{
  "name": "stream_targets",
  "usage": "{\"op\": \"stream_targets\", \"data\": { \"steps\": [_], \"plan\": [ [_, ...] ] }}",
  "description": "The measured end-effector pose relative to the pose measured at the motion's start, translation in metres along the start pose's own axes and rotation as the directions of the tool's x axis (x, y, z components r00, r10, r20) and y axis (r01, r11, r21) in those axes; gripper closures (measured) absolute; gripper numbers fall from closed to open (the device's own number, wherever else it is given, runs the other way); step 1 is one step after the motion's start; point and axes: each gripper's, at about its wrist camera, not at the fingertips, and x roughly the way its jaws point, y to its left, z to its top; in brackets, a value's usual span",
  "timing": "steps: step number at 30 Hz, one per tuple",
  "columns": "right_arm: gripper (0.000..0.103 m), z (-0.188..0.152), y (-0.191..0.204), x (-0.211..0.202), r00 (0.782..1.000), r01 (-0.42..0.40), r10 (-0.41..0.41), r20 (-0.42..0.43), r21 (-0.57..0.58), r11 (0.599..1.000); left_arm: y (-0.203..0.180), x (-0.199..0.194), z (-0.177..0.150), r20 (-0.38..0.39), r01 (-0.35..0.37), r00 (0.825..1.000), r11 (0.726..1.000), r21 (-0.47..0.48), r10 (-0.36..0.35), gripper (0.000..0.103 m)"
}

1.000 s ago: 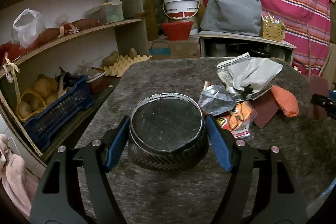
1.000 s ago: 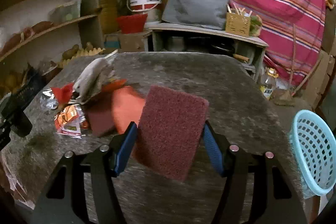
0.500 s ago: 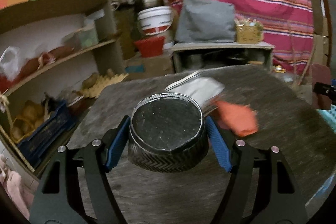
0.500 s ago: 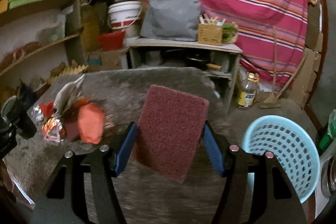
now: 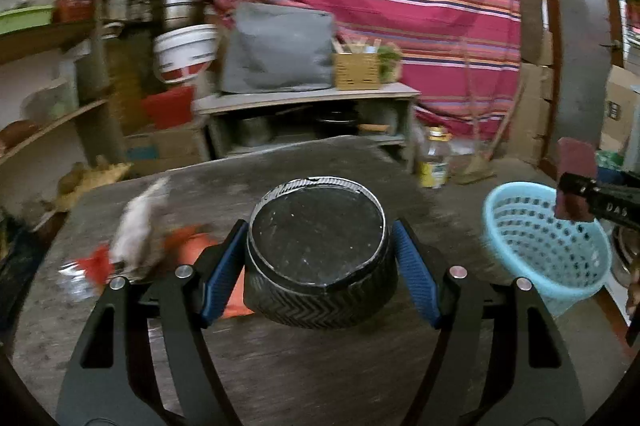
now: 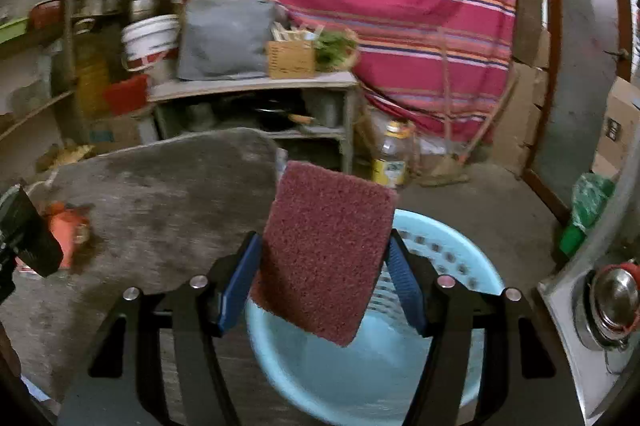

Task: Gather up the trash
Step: 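Carry the black cup and maroon pad with both tools over the blue basket, then open both tools to drop the cup and pad into the blue basket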

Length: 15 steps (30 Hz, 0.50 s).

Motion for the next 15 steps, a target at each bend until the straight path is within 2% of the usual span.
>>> {"op": "stream_targets", "data": {
  "steps": [2,6,9,15],
  "plan": [
    [0.04,0.001,-0.022,0.008,0.999,0.038,-0.038,-0.008,0.01,0.999,-0.021,0.011,0.005,-0.004,0.026,1.0,1.0,0.01,-0.026,0.032],
    [0.04,-0.007,-0.06,0.024,0.997,0.064,-0.061,-0.047,0.07,0.995,-0.069,0.033,0.009,-0.022,0.085,0.996,0.996,0.036,-0.084,0.032],
    [0.04,-0.013,-0.069,0.031,0.993,0.1,-0.096,-0.071,0.058,0.993,-0.098,0.042,0.012,-0.03,0.125,0.992,0.991,0.054,-0.123,0.032],
    [0.04,-0.016,-0.092,0.031,0.992,0.108,-0.098,-0.076,0.13,0.986,-0.158,0.06,0.023,-0.044,0.226,0.974,0.971,0.076,-0.223,0.032]
  ]
}}
